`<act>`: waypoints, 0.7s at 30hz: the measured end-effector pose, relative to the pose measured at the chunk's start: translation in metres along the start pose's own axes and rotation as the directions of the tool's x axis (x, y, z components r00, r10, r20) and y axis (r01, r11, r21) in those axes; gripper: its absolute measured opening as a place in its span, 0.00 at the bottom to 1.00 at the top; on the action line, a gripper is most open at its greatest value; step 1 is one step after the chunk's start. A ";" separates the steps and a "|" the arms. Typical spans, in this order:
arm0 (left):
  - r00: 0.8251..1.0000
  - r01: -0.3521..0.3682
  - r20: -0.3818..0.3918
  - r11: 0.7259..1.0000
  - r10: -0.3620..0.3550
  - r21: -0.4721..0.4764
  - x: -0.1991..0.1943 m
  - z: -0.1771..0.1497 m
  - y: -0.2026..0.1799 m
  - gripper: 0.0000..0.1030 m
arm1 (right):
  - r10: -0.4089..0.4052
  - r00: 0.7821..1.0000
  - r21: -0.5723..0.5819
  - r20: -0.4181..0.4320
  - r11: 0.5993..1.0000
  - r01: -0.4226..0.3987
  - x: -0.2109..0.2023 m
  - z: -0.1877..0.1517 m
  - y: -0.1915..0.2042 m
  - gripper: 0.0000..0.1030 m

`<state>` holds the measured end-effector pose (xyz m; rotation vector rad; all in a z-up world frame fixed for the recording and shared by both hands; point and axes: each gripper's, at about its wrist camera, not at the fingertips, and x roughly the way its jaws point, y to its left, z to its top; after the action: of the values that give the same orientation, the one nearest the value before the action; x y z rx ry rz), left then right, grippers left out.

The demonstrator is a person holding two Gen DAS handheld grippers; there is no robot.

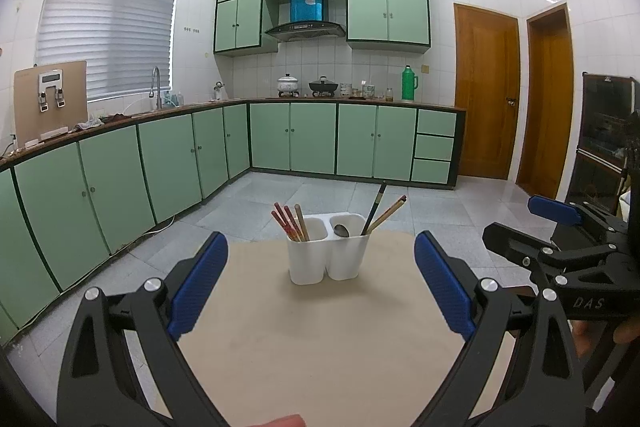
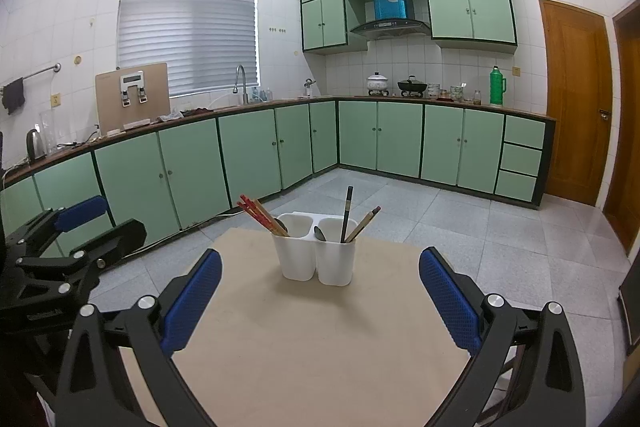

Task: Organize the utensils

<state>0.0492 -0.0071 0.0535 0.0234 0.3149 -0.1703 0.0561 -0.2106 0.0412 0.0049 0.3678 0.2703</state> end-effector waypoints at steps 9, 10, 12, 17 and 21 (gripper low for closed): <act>1.000 -0.001 0.000 1.000 0.001 0.000 0.000 0.001 0.001 0.89 | 0.001 1.000 -0.001 0.001 1.000 -0.001 -0.001 0.002 0.000 0.94; 1.000 -0.002 0.000 1.000 0.002 0.001 0.001 0.001 0.001 0.89 | 0.001 1.000 -0.001 0.002 1.000 -0.001 -0.001 0.002 0.001 0.94; 1.000 -0.003 0.000 1.000 0.003 0.001 0.001 0.001 0.001 0.89 | 0.001 1.000 0.000 0.001 1.000 -0.001 -0.001 0.002 0.001 0.94; 1.000 -0.004 0.000 1.000 0.004 0.000 0.002 0.001 0.001 0.89 | 0.000 1.000 0.000 0.000 1.000 0.000 -0.001 0.001 0.001 0.94; 1.000 -0.006 -0.001 1.000 0.006 0.001 0.002 0.001 0.001 0.89 | 0.001 1.000 0.001 -0.001 1.000 -0.001 -0.001 0.002 0.001 0.94</act>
<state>0.0516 -0.0066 0.0541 0.0252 0.3160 -0.1648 0.0552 -0.2103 0.0432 0.0063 0.3689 0.2709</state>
